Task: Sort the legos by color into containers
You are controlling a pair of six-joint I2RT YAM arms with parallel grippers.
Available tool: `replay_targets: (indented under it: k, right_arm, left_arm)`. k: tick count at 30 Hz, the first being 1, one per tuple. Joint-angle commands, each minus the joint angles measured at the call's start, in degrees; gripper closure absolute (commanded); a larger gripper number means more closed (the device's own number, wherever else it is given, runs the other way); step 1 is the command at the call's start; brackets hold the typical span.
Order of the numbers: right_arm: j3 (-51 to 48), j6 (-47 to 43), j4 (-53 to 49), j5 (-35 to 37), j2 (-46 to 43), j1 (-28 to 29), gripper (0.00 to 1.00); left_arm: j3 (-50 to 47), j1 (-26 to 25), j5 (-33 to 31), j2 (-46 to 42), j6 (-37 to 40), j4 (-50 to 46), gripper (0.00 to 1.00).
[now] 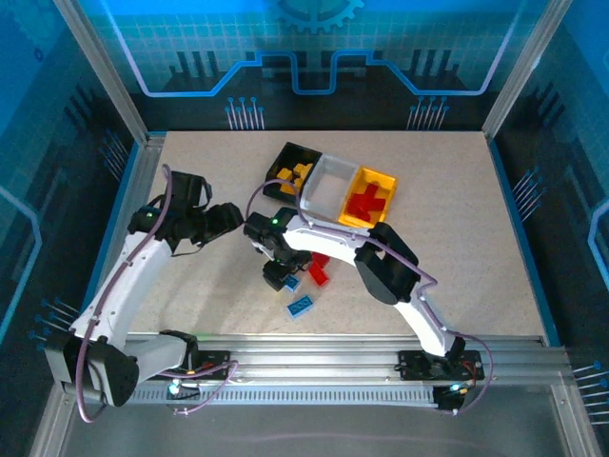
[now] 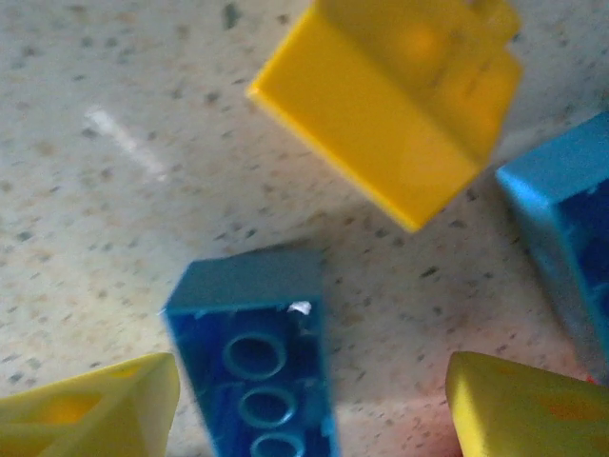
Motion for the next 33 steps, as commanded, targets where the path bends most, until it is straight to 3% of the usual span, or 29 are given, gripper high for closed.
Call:
replay_targets:
  k: [1, 7, 13, 22, 28, 33]
  right_arm:
    - [3.5, -2.6, -0.6, 0.6, 2.4, -0.4, 0.27]
    - [3.5, -3.3, -0.7, 1.5, 4.4, 0.7, 0.33]
    - [1.7, -2.5, -0.5, 1.6, 3.4, 0.9, 0.49]
    - [0.0, -0.8, -0.6, 2.0, -4.6, -0.5, 0.63]
    - [1.8, 1.7, -0.4, -3.1, -10.8, -7.3, 0.63]
    - [5.6, 5.5, 1.4, -8.5, -12.6, -17.0, 0.63]
  left_arm:
    - [-1.3, 0.1, 2.8, -0.1, 1.8, -4.3, 0.32]
    - [-1.3, 0.6, 3.3, 0.9, 2.4, -4.0, 0.31]
    - [-1.6, 0.9, 3.5, 1.8, 2.3, -3.3, 0.31]
    - [-2.6, 0.9, 3.7, 2.6, 1.7, -2.1, 0.3]
    - [-2.3, 0.9, 4.3, 2.7, 1.6, -2.7, 0.3]
    - [-3.5, -0.3, 4.9, 1.3, 1.5, -3.2, 0.29]
